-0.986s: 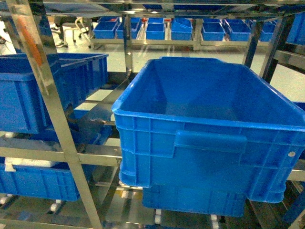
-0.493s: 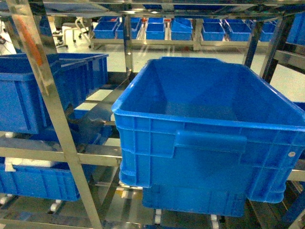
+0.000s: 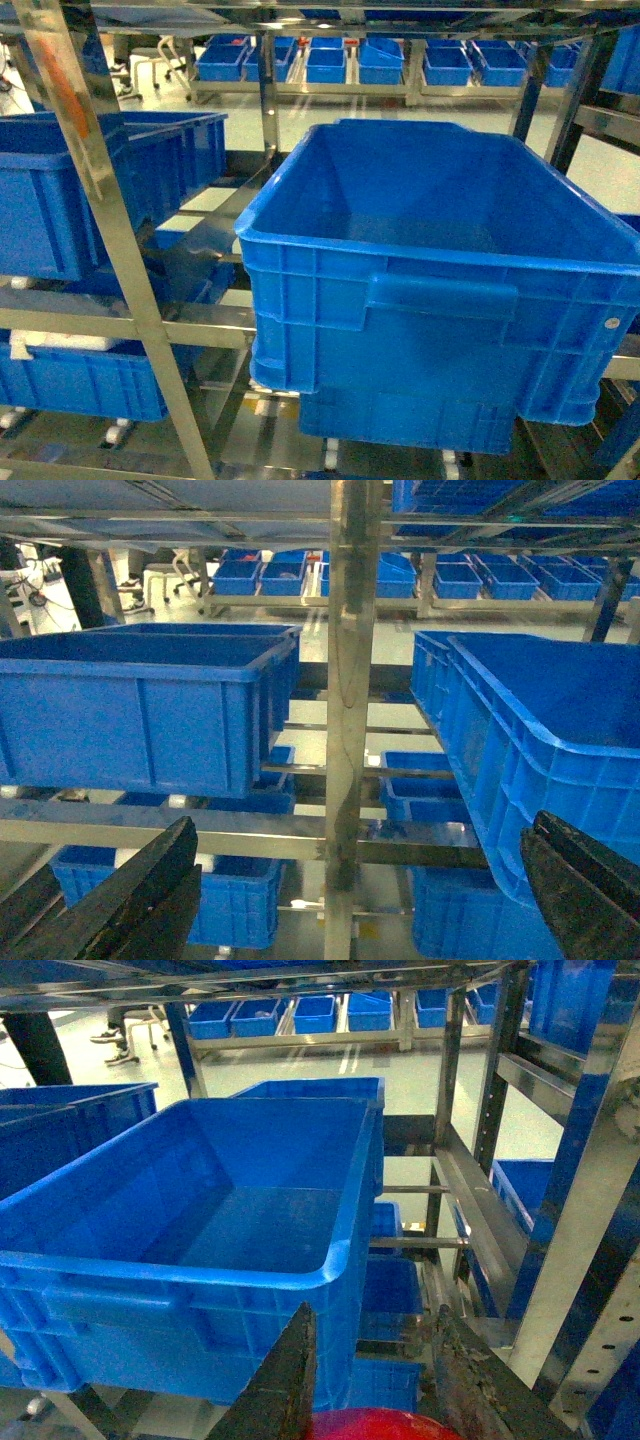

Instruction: Pick red block from blue box to shelf

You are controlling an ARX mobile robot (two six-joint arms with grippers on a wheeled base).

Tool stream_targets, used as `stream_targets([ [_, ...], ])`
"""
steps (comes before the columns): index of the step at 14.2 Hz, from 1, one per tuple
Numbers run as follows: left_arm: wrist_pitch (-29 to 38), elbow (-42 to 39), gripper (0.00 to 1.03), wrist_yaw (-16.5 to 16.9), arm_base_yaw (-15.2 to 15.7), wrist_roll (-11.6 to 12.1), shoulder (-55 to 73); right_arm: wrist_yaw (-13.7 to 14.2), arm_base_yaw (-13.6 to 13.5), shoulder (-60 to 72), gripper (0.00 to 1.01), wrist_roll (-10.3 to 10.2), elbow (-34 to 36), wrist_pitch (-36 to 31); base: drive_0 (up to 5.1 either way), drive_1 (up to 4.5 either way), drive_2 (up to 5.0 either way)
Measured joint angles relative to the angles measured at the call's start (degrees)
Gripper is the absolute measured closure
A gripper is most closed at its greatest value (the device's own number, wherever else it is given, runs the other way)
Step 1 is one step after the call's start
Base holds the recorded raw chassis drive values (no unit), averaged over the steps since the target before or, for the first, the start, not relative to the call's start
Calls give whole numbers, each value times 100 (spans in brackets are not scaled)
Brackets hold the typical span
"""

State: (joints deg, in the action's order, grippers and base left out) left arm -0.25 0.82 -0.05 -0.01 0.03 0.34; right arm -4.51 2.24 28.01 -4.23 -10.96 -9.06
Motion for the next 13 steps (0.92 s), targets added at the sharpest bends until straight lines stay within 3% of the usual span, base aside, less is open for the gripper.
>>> stream_targets([
  [13,0,0,5,0,0,0,0,2,0,0,73,0,0,0,0,0,0],
])
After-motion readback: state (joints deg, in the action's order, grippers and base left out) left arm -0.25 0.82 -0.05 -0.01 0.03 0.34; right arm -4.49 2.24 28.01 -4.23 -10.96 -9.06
